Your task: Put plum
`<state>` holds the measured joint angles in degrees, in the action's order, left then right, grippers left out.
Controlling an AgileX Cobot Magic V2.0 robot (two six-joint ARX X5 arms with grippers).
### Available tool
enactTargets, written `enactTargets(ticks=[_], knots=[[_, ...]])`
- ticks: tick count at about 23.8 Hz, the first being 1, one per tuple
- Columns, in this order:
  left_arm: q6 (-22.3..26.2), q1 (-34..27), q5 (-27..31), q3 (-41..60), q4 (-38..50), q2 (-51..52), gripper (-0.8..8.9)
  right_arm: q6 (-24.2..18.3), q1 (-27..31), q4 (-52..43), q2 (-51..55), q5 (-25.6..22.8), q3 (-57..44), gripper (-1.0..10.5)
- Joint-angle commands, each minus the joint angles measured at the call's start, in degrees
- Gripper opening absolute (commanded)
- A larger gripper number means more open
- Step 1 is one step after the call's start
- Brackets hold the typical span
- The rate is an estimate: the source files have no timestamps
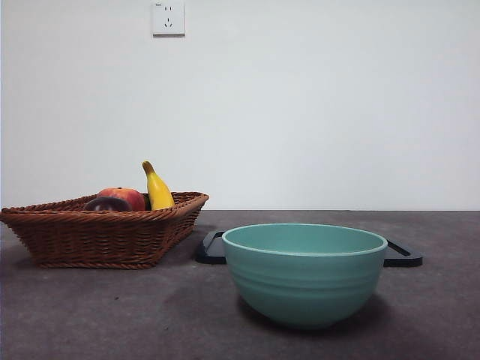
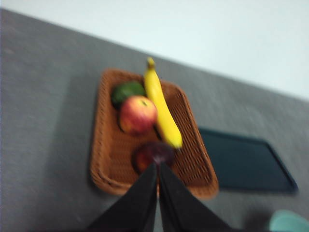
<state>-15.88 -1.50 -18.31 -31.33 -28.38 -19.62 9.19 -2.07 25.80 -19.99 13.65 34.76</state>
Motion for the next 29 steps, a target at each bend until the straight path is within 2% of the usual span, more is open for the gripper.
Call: enactTargets(ticks=[1, 8, 12, 18, 22, 27, 29], knots=[[6.5, 0.0, -4.5, -4.5, -2.6, -4.9, 0.09, -4.2, 0.0, 3.7, -4.8, 4.6, 5.3, 0.1], [13.1, 0.2, -15.3, -13.5, -11.0, -16.1, 0.09, -8.5, -0.1, 14.9, -16.0, 16.3, 16.6, 0.1], [17.4, 1.1, -18.1, -18.5, -16.8, -21.1, 0.09, -11.0, -1.0, 21.9, -21.0, 19.6, 21.1, 0.1], [22.7, 3.7, -19.7, -25.0, -24.9, -25.8, 0.08, -15.0, -4.6, 31.0, -26.5, 20.0, 23.9, 0.1], [23.0, 4.7, -19.7, -25.3, -26.7, -26.1, 0.08, -15.9, -7.7, 32.5, -27.4, 20.0, 23.9, 0.1], [23.1, 4.7, -19.7, -25.3, -26.1, -26.1, 0.11, -15.8, -8.4, 32.5, -27.5, 20.0, 23.9, 0.1], [23.1, 4.7, -19.6, -25.3, -26.1, -26.1, 0.83, -15.6, -8.4, 32.5, -27.5, 20.0, 23.9, 0.3]])
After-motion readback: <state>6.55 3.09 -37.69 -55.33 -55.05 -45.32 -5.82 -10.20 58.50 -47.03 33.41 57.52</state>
